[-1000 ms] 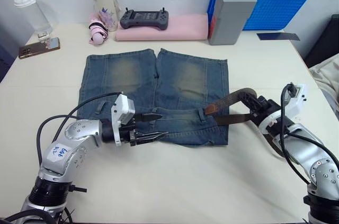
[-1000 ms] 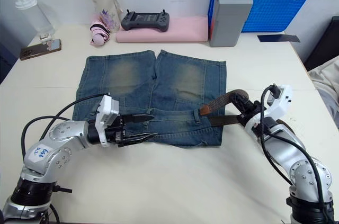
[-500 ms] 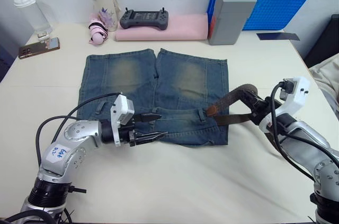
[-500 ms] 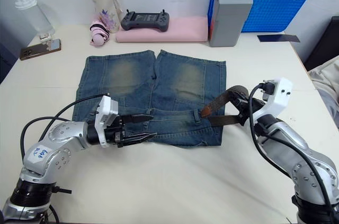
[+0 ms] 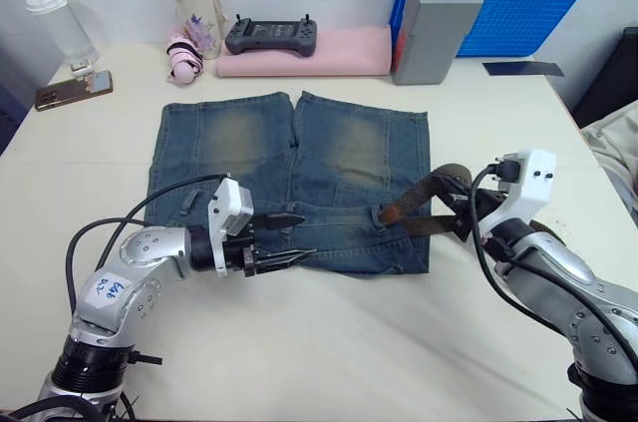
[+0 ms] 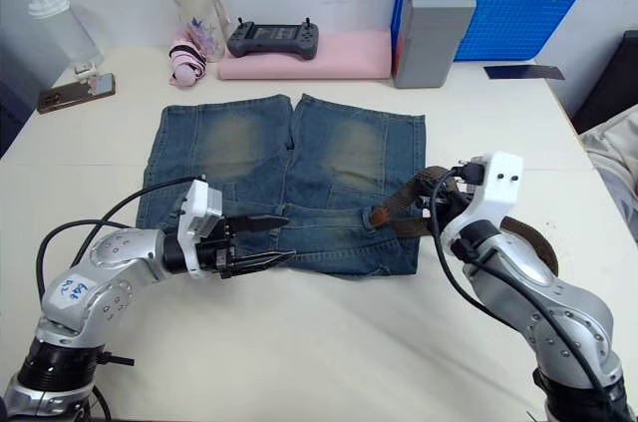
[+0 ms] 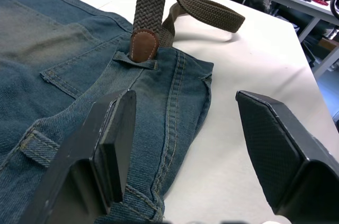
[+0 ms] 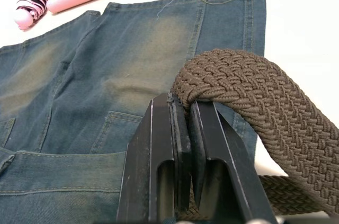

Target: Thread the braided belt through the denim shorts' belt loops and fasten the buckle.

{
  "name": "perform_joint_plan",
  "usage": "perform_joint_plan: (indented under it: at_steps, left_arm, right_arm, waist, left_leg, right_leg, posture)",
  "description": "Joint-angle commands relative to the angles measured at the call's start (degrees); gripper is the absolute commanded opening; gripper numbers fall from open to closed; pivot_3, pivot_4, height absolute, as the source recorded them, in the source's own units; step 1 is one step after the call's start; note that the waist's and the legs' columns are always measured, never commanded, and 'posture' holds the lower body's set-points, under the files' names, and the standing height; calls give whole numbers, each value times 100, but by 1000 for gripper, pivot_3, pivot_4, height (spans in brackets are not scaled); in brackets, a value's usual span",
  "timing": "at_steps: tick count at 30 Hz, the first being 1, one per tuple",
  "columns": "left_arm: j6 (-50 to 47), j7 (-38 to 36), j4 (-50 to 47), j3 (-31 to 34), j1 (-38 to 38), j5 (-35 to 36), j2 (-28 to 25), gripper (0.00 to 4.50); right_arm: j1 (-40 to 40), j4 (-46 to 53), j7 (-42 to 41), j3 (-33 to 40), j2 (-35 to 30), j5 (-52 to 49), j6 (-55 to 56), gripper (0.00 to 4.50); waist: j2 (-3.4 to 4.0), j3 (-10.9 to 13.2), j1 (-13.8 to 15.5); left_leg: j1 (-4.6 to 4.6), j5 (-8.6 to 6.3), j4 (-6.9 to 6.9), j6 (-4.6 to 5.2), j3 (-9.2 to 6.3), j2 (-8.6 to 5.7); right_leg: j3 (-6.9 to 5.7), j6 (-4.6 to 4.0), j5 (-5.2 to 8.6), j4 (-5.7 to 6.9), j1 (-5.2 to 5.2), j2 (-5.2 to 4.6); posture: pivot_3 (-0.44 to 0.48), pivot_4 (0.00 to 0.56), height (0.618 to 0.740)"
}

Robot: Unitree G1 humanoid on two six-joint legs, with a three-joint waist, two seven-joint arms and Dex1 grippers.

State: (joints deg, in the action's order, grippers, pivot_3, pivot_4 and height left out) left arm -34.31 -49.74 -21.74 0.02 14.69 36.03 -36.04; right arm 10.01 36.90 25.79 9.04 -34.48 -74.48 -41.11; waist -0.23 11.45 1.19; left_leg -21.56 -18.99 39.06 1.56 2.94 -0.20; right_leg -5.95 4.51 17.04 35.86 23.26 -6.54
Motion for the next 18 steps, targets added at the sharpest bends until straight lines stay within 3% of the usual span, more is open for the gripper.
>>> perform_joint_plan:
  at_steps: [1,18]
  left_arm:
    - [-9,16,-196,138,-25,116,-8,3293]
    - [-43,82,-234,125,-27,124,21,3293]
  right_arm:
    - [40,267,51,-102,136,156,-17,0]
    - [264,133,420,-48,876,859,-123,0]
  waist:
    - [0,0,-1]
    - [0,0,-16]
  left_leg:
    - [0,0,0,0,0,0]
    - [0,1,0,-1,0,0]
  right_leg:
    - [0,0,0,0,0,0]
    - [0,0,0,2,2,1]
  posture:
    - [0,150,712]
    - [0,150,712]
